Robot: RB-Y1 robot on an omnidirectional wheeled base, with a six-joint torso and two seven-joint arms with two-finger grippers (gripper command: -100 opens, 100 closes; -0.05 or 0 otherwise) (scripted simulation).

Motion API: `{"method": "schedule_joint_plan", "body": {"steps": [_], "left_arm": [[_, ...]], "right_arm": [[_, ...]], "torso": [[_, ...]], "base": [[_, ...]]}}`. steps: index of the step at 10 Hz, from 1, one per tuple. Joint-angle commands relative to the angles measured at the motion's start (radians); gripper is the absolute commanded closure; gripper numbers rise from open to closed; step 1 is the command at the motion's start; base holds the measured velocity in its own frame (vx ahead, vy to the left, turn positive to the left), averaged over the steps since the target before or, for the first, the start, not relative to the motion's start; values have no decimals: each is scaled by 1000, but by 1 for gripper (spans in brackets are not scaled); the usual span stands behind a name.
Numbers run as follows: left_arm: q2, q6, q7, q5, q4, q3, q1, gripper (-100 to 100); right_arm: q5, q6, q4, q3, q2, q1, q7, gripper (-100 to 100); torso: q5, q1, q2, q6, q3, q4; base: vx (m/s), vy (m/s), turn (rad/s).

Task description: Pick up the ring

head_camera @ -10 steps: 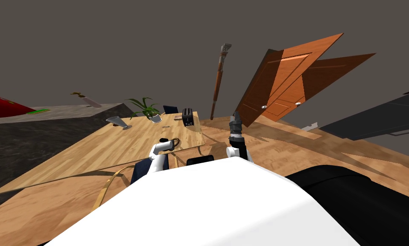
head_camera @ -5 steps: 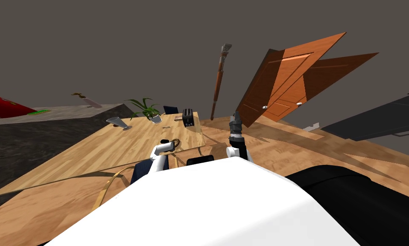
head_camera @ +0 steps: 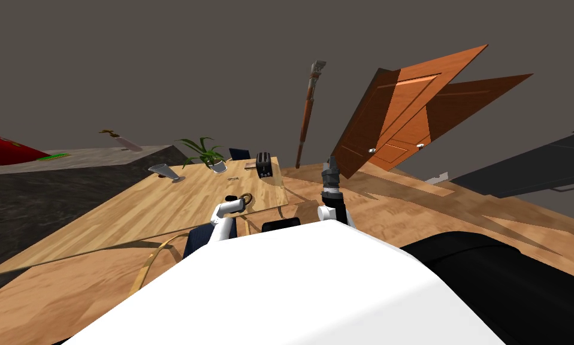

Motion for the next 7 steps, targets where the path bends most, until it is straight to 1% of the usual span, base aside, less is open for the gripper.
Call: {"method": "schedule_joint_plan", "body": {"steps": [1, 2, 3, 5, 6, 7], "left_arm": [[0, 0, 0, 0, 0, 0, 0, 100], [0, 0, 0, 0, 0, 0, 0, 0], [-2, 32, -1, -2, -29, 2, 0, 100], [-2, 67, -4, -1, -66, 5, 1, 100], [-2, 54, -3, -1, -57, 4, 3, 100], [-3, 59, -3, -1, -59, 4, 3, 0]], "right_arm": [[0, 0, 0, 0, 0, 0, 0, 0], [0, 0, 0, 0, 0, 0, 0, 0], [0, 0, 0, 0, 0, 0, 0, 0], [0, 0, 0, 0, 0, 0, 0, 0], [0, 0, 0, 0, 0, 0, 0, 0], [0, 0, 0, 0, 0, 0, 0, 0]], "torso": [[0, 0, 0, 0, 0, 0], [0, 0, 0, 0, 0, 0], [0, 0, 0, 0, 0, 0], [-1, -1, 3, 0, 2, 1], [-1, -1, 4, 0, 2, 1], [0, -1, 3, 0, 2, 1]], "base": [[0, 0, 0], [0, 0, 0], [-31, -5, -9], [-50, -13, -9], [-23, -4, 0], [0, 0, 0]]}}
